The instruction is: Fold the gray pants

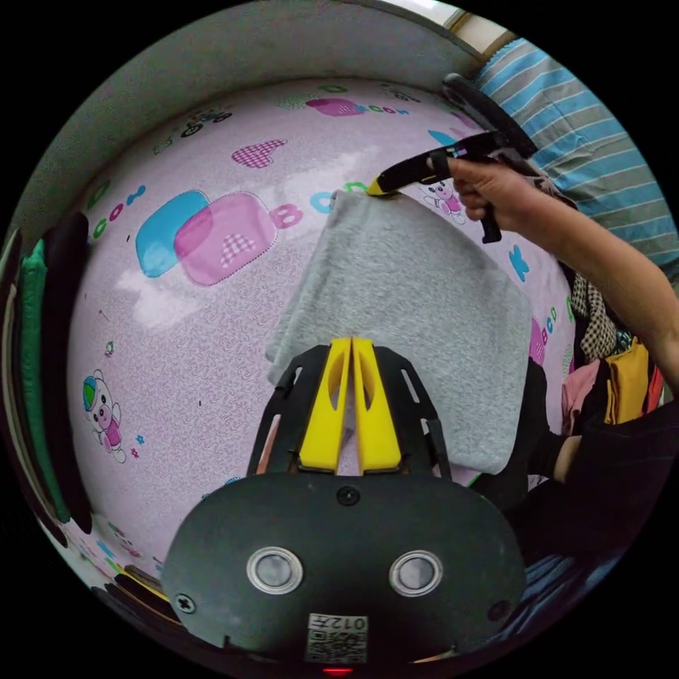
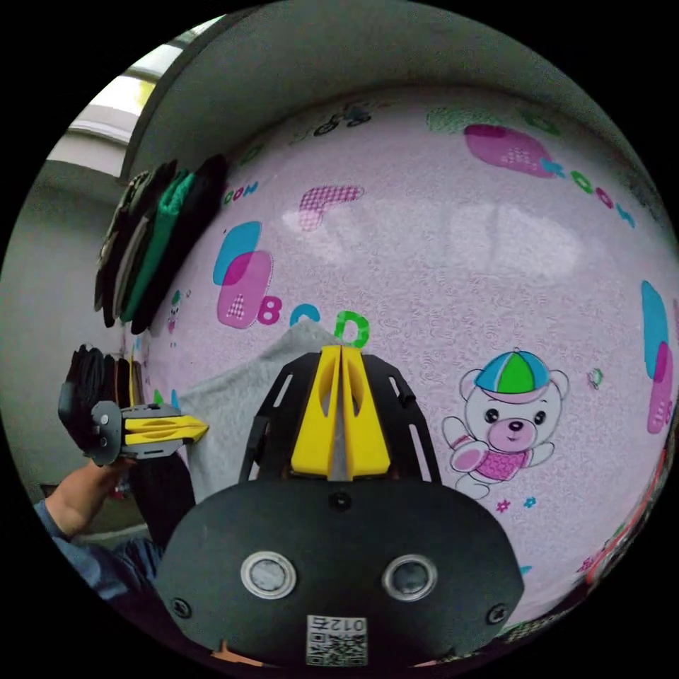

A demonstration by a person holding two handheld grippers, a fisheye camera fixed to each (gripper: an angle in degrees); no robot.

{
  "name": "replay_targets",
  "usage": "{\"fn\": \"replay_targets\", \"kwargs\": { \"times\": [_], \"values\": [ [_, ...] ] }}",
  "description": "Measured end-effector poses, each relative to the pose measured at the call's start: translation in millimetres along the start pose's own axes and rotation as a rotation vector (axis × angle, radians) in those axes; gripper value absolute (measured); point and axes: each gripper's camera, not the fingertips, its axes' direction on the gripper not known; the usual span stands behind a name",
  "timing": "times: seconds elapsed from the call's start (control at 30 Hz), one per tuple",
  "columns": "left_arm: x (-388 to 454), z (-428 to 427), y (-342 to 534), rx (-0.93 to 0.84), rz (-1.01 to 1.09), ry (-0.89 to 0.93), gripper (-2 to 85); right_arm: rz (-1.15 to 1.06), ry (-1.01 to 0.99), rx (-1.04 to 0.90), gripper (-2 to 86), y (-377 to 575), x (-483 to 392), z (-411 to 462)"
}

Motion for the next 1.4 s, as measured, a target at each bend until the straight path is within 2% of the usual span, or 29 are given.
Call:
{"fn": "replay_targets", "kwargs": {
  "times": [0.07, 0.27, 0.37, 0.5, 0.7, 0.83, 0.9, 1.07, 1.23, 1.4],
  "values": [
    [-3, 0, -1, 0.001, -0.003, 0.010, 0.0, 0.019, 0.046, 0.073, -0.9, 9, 2, -15],
    [8, -9, 14, 0.040, -0.024, -0.029, 0.2, -0.062, -0.111, 0.086, -0.9, 66, 4, -51],
    [10, 5, 21, 0.011, -0.030, -0.042, 0.1, -0.125, -0.039, 0.024, -0.9, 92, -6, -49],
    [5, 29, 24, -0.009, -0.054, -0.071, 0.1, -0.197, 0.156, -0.126, -0.8, 101, -16, -21],
    [-3, 49, 21, 0.018, -0.045, -0.114, 0.6, -0.287, 0.265, -0.149, -0.6, 99, -21, -7],
    [-28, 48, 30, 0.016, -0.262, 0.039, 3.5, -0.237, 0.174, -0.120, 0.6, 104, -1, -22],
    [-41, 51, 46, 0.035, -0.388, 0.169, 6.6, -0.223, 0.141, -0.100, 4.0, 113, 10, -32],
    [-54, 83, 59, 0.002, -0.458, 0.288, 11.2, -0.127, 0.005, -0.100, 8.3, 132, 53, -50],
    [-66, 129, 53, -0.016, -0.512, 0.461, 14.0, 0.017, -0.229, -0.104, 8.8, 135, 107, -45],
    [-81, 164, 52, 0.031, -0.539, 0.586, 14.6, 0.046, -0.276, -0.072, 10.7, 130, 136, -47]
  ]
}}
